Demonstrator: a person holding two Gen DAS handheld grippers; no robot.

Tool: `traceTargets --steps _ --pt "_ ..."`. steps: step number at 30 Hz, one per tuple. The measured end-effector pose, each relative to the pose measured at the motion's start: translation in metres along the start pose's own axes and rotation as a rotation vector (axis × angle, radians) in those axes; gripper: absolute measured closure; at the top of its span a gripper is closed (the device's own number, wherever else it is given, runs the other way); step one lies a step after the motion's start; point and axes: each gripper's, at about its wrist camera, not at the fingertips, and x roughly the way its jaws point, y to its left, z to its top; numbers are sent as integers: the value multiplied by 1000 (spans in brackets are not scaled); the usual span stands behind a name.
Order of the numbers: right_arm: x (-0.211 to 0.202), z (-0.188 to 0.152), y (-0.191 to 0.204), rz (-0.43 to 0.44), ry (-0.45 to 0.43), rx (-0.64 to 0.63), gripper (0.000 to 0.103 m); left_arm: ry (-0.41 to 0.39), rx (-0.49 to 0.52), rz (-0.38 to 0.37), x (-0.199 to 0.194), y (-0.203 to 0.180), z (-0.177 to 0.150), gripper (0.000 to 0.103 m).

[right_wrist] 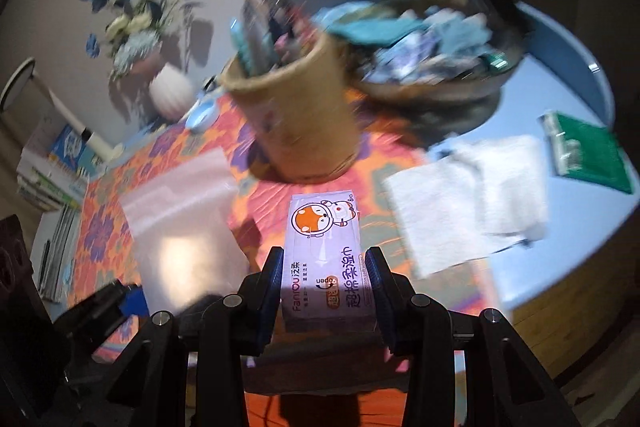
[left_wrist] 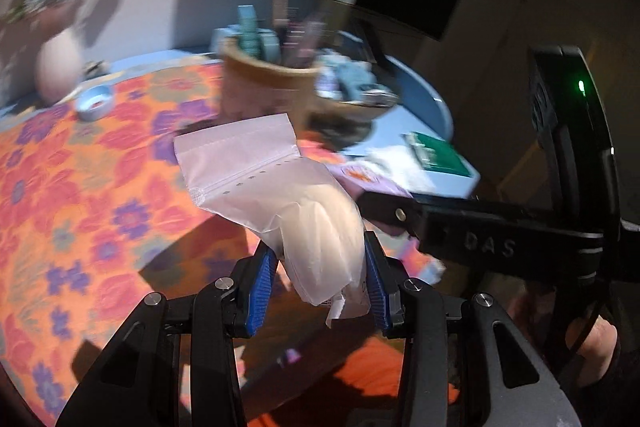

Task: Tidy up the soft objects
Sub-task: 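Lift the zip bag and wipe pack and carry them to the glass bowl, then open both grippers over the glass bowl to drop the items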

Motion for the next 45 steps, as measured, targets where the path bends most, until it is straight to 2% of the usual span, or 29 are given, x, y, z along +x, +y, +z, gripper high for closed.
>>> traceTargets --steps 7,12,19,24,31,32,33,34,35,36,39,41,45 --pt "-44 19 -32 -51 -126 51 63 6 75 -71 19 -44 30 65" --pt "-58 37 -58 -39 -179 96 63 -13 105 -84 30 -66 64 65" --pt "-82 88 -80 -30 -314 135 63 -41 124 -65 46 -84 135 65" --pt "-79 130 -94 -13 -374 186 63 -30 111 -37 67 -80 191 65" --pt "-48 179 -116 4 -360 248 63 -7 114 15 106 -71 231 63" --pt "-39 186 -120 18 -338 256 63 -4 120 22 111 -69 233 58" --pt "-33 190 -122 25 -327 262 61 2 133 23 115 -68 235 48" --pt "-25 195 -126 34 -312 266 57 12 148 41 121 -68 237 44" --pt "-15 199 -130 52 -286 266 54 11 157 78 124 -66 238 35" --pt "-10 200 -135 64 -269 274 45 5 162 93 125 -64 238 29" --pt "-4 192 -147 119 -257 321 43 4 141 43 119 -57 236 27" --pt "-12 184 -149 109 -274 330 43 -17 133 11 108 -56 233 27" --pt "-29 173 -148 118 -295 339 43 -51 143 -4 85 -62 226 27"
